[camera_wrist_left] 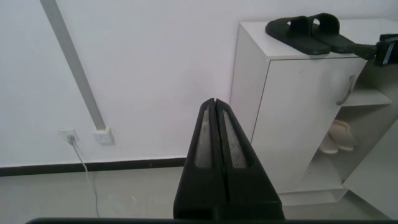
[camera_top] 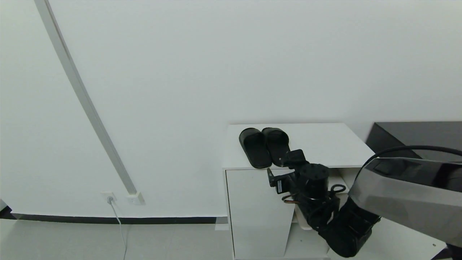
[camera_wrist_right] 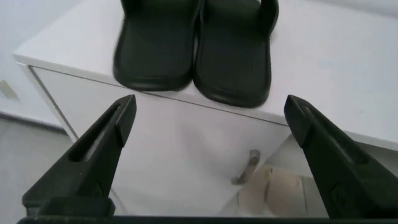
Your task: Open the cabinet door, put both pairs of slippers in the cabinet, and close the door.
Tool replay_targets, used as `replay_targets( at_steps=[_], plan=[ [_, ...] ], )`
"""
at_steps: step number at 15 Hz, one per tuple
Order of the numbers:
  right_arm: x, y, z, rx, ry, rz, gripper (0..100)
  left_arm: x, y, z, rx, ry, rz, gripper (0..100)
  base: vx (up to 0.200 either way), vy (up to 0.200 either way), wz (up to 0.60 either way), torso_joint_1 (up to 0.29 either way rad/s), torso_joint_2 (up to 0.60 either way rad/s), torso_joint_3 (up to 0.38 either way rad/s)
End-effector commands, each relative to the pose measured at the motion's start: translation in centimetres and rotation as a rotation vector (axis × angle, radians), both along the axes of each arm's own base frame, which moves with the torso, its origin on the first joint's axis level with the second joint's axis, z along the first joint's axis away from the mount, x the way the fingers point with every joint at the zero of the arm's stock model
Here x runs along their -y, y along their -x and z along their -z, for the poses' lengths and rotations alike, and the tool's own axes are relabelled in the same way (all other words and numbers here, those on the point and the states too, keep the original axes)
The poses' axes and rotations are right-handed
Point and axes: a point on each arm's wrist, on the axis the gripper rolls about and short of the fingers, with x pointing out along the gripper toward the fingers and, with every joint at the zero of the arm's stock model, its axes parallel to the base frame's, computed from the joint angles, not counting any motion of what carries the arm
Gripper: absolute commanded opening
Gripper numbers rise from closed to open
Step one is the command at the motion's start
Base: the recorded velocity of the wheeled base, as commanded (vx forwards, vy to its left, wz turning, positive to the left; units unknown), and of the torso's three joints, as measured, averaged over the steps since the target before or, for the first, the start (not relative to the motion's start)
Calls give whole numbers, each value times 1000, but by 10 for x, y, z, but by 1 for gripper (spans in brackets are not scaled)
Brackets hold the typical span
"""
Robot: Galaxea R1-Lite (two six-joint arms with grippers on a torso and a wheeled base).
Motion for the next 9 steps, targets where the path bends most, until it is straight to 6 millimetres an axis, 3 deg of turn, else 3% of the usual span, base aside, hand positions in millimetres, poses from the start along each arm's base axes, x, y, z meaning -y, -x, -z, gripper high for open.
replay_targets(
  at_steps=[1,4,8,9],
  plan=[
    [4,-12,-74,59,-109,23,100,0,0,0,0,0,0,0,0,0,0,0,0,0],
    [-4,-16,-97,-31,-138,23,100,0,0,0,-1,-1,1,0,0,0,0,0,0,0],
    [-10,-15,-97,-104,-148,-16,100,0,0,0,0,-1,1,0,0,0,0,0,0,0],
    [-12,-14,-95,-116,-151,-20,100,0,0,0,0,-1,1,0,200,0,0,2,2,2]
  ],
)
